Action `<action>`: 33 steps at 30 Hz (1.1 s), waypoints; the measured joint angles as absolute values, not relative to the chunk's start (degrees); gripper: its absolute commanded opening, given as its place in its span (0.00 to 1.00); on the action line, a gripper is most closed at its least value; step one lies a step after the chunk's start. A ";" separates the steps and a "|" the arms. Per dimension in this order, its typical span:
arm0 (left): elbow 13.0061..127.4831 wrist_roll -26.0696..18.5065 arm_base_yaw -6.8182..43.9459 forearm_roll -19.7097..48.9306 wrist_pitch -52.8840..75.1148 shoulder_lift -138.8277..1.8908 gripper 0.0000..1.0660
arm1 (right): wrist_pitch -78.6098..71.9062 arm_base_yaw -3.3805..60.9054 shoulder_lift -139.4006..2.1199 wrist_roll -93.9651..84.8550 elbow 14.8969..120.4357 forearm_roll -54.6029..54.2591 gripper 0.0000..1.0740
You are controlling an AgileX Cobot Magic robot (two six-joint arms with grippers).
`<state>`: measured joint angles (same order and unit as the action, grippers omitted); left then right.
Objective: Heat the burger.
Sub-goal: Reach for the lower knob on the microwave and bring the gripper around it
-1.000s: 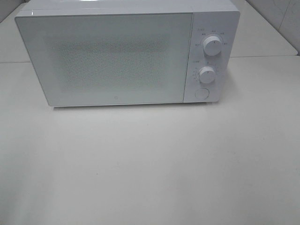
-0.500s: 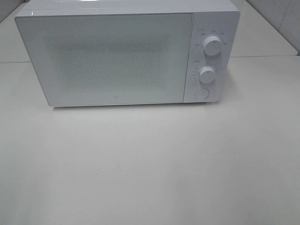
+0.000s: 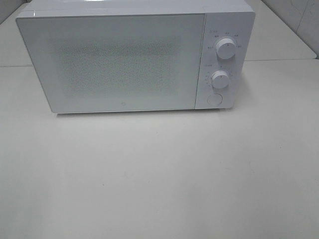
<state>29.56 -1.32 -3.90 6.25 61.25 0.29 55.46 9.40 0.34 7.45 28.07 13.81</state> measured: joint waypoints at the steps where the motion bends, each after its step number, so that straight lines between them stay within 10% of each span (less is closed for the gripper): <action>1: 29.56 -1.32 -3.90 6.25 61.25 0.29 0.92 | 55.46 9.40 0.34 7.45 28.07 13.81 0.69; 33: 29.56 -1.32 -3.90 5.96 61.25 0.29 0.92 | 55.46 9.40 0.34 7.45 28.07 13.81 0.69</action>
